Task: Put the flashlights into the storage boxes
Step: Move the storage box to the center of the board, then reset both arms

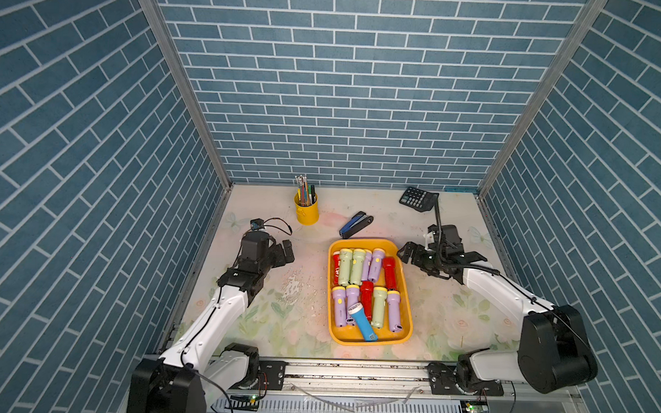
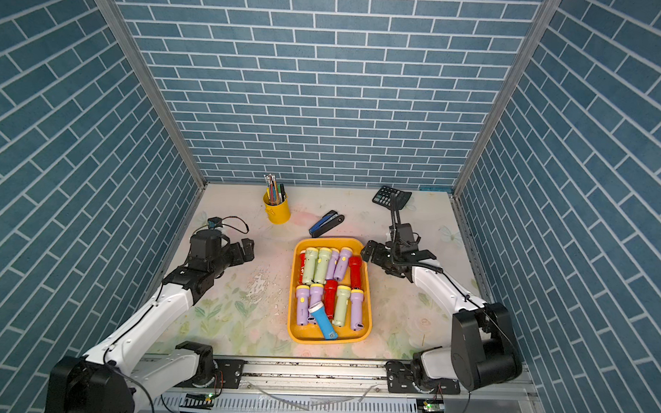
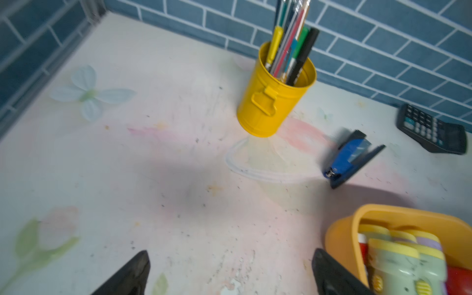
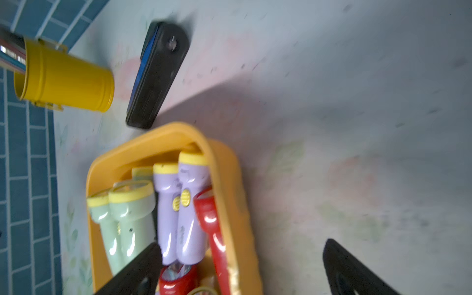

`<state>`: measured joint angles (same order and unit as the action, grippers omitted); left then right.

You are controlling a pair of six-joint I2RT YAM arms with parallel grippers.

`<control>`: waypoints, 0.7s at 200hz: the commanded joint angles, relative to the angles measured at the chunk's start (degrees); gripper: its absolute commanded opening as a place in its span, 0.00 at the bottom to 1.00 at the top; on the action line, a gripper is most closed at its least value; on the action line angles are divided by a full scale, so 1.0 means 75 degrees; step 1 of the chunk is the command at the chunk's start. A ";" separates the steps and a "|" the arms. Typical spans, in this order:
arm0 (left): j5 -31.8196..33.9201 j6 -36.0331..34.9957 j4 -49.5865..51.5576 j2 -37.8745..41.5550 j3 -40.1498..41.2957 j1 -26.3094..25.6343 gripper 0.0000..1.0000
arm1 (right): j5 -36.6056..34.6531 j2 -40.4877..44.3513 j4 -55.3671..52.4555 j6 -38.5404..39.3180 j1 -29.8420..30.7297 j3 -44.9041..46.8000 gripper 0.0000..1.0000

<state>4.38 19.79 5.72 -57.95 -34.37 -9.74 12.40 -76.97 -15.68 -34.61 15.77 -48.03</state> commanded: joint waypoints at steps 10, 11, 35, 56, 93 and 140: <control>0.2042 -0.1108 -0.1925 0.0401 0.1246 0.0056 1.00 | -0.1513 0.0848 0.0843 0.1263 -0.1116 0.0583 0.99; 0.2065 -0.1141 -0.2029 0.0408 0.1309 0.0056 1.00 | -0.1537 0.0868 0.0893 0.1287 -0.1147 0.0611 0.99; 0.2602 -0.1783 -0.3557 0.0473 0.1938 0.0068 1.00 | -0.1918 0.1040 0.2088 0.1720 -0.1735 0.1307 0.99; 0.2761 -0.2290 -0.4096 0.0137 0.2028 0.0068 1.00 | -0.2310 0.0939 0.2850 0.2065 -0.1931 0.1712 0.99; 0.2429 -0.2741 -0.6530 -0.1330 0.2711 0.0068 1.00 | -0.2513 0.0765 0.4060 0.2599 -0.2136 0.2092 0.99; 0.1432 -0.3539 -0.7752 -0.3220 0.2080 0.0329 1.00 | -0.2490 0.0609 0.6142 0.3754 -0.2220 0.2835 0.99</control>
<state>19.79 -2.50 -40.82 -76.31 -16.23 -9.13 -5.58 -71.42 19.22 -14.00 -0.30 -29.12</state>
